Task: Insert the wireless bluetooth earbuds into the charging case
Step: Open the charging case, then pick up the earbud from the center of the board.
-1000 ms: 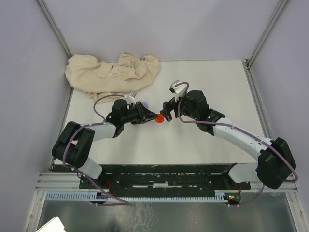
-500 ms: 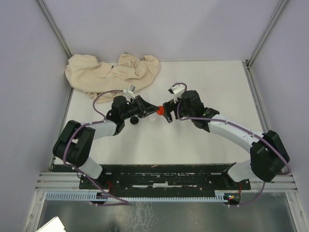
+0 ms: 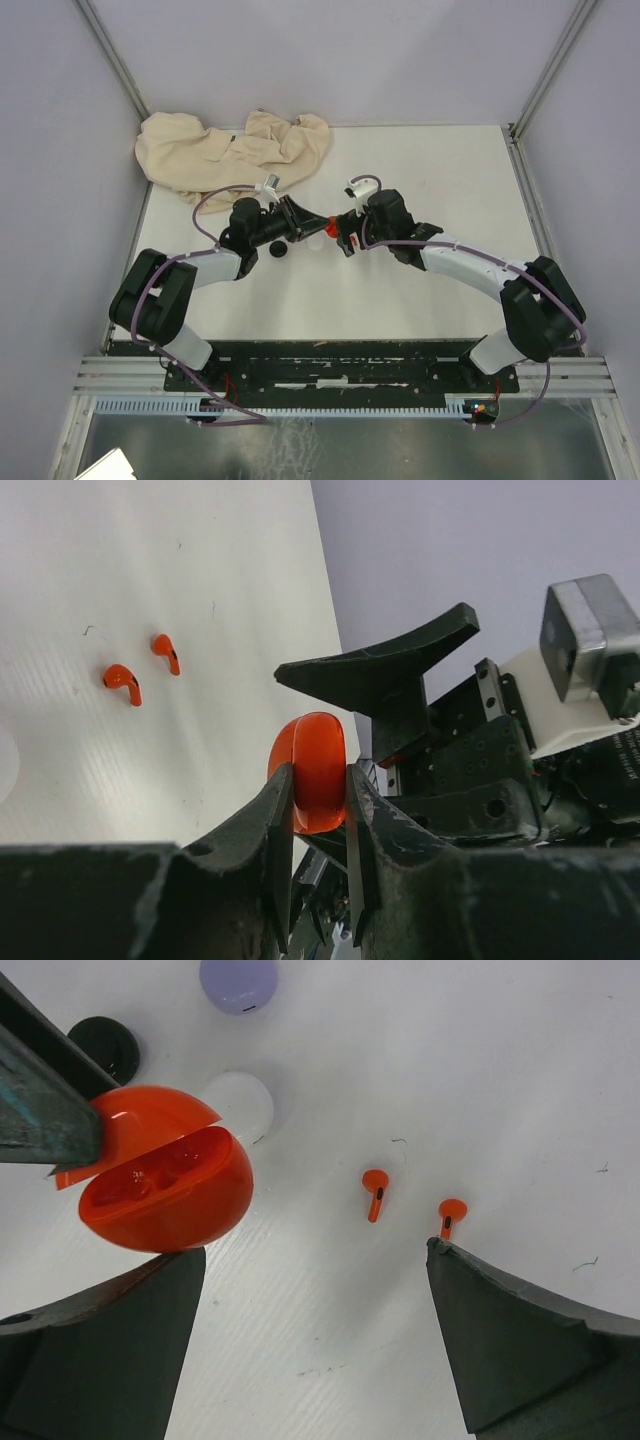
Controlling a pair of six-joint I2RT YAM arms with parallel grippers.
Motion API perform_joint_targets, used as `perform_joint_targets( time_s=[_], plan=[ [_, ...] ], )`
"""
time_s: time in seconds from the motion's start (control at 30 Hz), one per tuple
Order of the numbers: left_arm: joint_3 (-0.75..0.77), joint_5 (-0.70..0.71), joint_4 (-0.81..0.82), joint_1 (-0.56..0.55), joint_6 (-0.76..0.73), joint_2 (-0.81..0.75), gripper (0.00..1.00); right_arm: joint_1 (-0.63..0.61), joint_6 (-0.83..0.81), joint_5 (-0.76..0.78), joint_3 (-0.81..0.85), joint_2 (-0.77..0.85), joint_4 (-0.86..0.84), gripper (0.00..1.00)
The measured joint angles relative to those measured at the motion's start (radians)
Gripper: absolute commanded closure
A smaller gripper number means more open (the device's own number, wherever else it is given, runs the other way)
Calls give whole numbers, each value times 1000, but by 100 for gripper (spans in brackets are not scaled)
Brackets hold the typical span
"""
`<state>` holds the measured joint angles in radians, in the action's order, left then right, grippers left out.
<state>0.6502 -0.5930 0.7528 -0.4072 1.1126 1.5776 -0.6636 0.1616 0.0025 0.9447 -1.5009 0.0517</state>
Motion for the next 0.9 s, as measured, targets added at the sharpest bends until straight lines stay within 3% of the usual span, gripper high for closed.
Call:
perform_joint_targets(
  time_s=[0.67, 0.9],
  plan=[
    [-10, -33, 171, 14, 130, 27, 97, 5, 17, 60, 40, -57, -21, 1],
    [-59, 37, 255, 108, 238, 50, 97, 6, 16, 115, 68, -58, 58, 15]
  ],
)
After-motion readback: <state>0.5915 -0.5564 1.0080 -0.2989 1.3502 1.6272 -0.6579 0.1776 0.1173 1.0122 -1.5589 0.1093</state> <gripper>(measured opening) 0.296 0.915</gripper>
